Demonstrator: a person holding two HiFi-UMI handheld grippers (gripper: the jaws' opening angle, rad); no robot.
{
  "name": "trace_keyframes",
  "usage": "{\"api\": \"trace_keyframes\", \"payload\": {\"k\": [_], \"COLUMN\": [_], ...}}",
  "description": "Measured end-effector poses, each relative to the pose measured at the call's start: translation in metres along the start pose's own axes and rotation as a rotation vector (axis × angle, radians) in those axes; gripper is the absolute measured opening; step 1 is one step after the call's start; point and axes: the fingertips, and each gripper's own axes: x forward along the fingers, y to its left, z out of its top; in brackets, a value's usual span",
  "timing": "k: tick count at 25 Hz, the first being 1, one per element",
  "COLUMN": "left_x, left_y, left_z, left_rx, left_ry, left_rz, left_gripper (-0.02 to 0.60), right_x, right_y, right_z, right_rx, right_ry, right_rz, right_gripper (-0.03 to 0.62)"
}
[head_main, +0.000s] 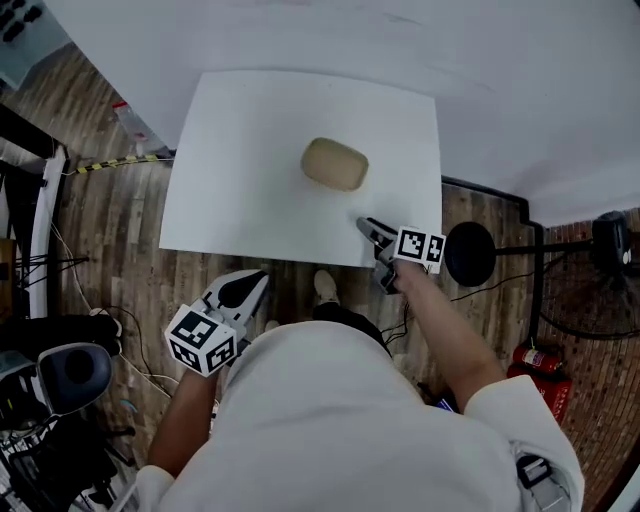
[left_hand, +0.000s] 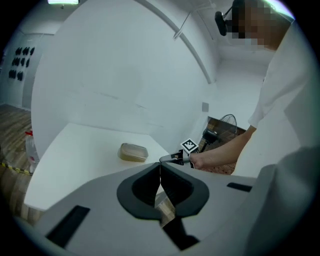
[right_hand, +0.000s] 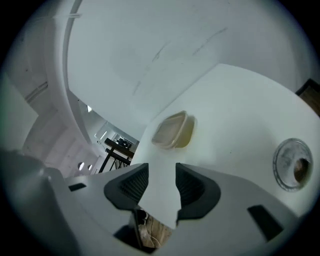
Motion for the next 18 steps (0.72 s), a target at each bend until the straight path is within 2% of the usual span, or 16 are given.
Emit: {"api": "trace_keyframes", "payload": {"k": [4, 8, 12, 15, 18], "left_x": [0.032, 0.050, 0.061, 0.066, 0.068], "left_y": [0.007, 0.011, 0.017, 0.020, 0.022], "left_z": [0.020, 0.030, 0.031, 0.031, 0.033], "left_rx": [-0.016, -0.010, -0.039, -0.056, -0.068], "left_ry": [0.002, 0.018, 0.021, 0.023, 0.016], "left_rz": [0.045, 0.095, 0.140, 0.162, 0.180], "left_gripper": [0.018, 0.018, 0.018, 0.018, 0.018], "right_x": [0.027, 0.050, 0.068, 0.076, 0.078], "right_y": [-0.020, -0.027, -0.027, -0.026, -0.026], "right_z": [0.028, 0.035, 0.038, 0.037, 0.038], "right_rx": [0.121, 0.195, 0.256, 0.279, 0.299], "right_ry": [0.017, 0.060, 0.099, 0.129, 0.141], "right_rz": [0.065, 0.126, 0.183, 0.213, 0.228], "right_gripper": [0.204, 0.227, 0.230, 0.222, 0.161]}}
